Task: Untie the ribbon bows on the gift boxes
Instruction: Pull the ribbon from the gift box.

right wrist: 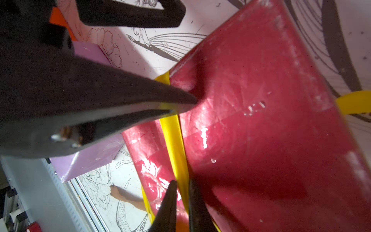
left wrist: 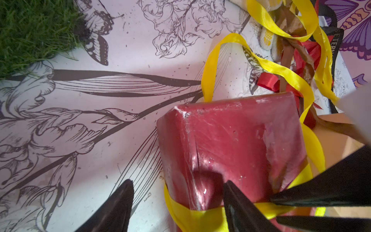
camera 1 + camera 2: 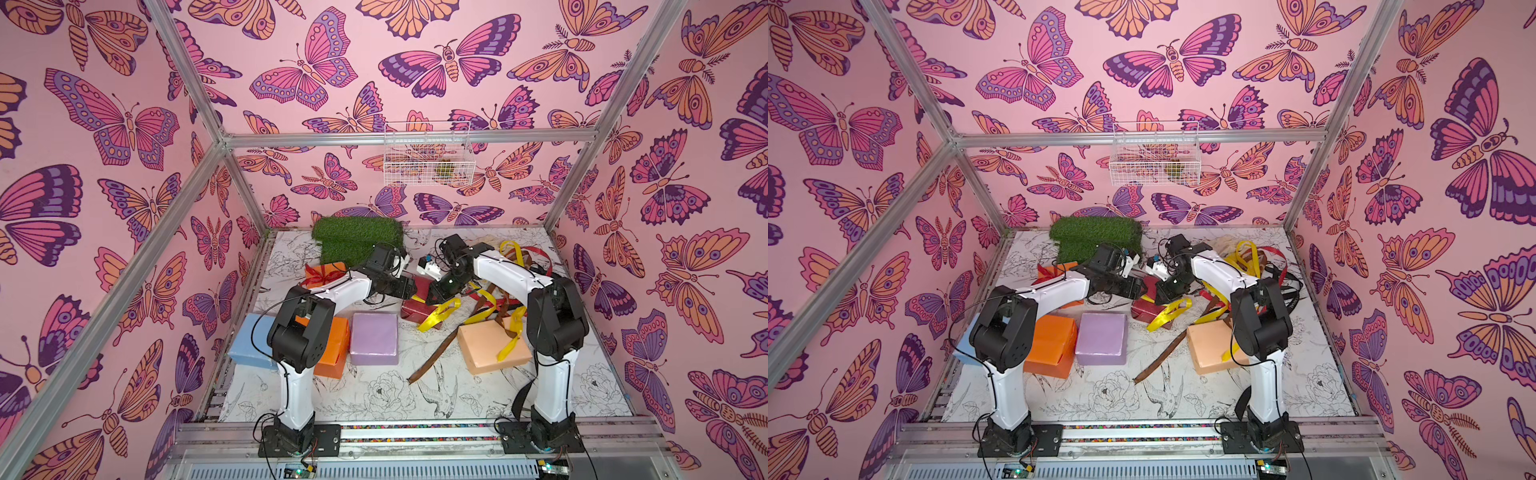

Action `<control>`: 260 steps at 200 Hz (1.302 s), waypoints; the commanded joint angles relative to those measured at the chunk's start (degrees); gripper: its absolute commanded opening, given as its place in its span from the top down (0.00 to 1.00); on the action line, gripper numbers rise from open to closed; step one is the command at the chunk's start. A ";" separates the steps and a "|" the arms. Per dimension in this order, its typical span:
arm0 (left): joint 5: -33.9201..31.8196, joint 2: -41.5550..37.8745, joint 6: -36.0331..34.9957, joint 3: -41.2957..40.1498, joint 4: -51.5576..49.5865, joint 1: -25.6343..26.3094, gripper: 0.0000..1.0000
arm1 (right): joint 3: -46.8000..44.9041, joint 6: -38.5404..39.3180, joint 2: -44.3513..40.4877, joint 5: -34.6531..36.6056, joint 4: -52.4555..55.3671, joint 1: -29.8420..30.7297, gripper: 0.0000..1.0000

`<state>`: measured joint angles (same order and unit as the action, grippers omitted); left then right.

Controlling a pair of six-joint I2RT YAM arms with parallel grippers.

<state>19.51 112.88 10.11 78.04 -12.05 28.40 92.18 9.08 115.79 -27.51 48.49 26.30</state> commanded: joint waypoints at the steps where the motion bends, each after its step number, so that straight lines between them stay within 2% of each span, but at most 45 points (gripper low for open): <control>1: -0.13 -0.07 0.00 -0.34 -0.92 -0.37 0.27 | -1.65 0.91 -1.26 6.33 1.43 0.97 0.85; 25: -0.22 -0.25 0.14 -0.36 -0.93 -0.36 0.27 | -1.92 1.37 -1.51 8.45 1.24 2.02 0.90; 81: -0.31 -0.75 0.20 -0.43 -0.88 -0.37 0.27 | -2.80 1.20 -2.98 7.99 -0.14 2.34 0.99; 114: -0.52 -1.55 0.21 -0.82 -0.90 -0.37 0.27 | -3.27 -0.64 -4.54 3.33 -2.55 1.76 1.00; 153: -1.56 -4.21 0.17 -1.80 -0.88 -0.37 0.21 | -5.68 -5.76 -8.39 -7.05 -9.33 -0.91 1.00; 177: -2.29 -6.27 0.19 -2.16 -0.94 -0.45 0.18 | -6.31 -7.56 -9.59 -10.81 -11.62 -2.10 1.00; 260: -1.43 -12.86 -0.63 -5.10 -1.24 -0.45 0.17 | -6.53 -12.68 -12.83 -14.86 -16.61 -4.33 1.00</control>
<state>17.54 101.62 10.52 75.22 -12.12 28.40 84.79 -1.19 106.87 -39.44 34.37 22.70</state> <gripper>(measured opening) 0.830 0.045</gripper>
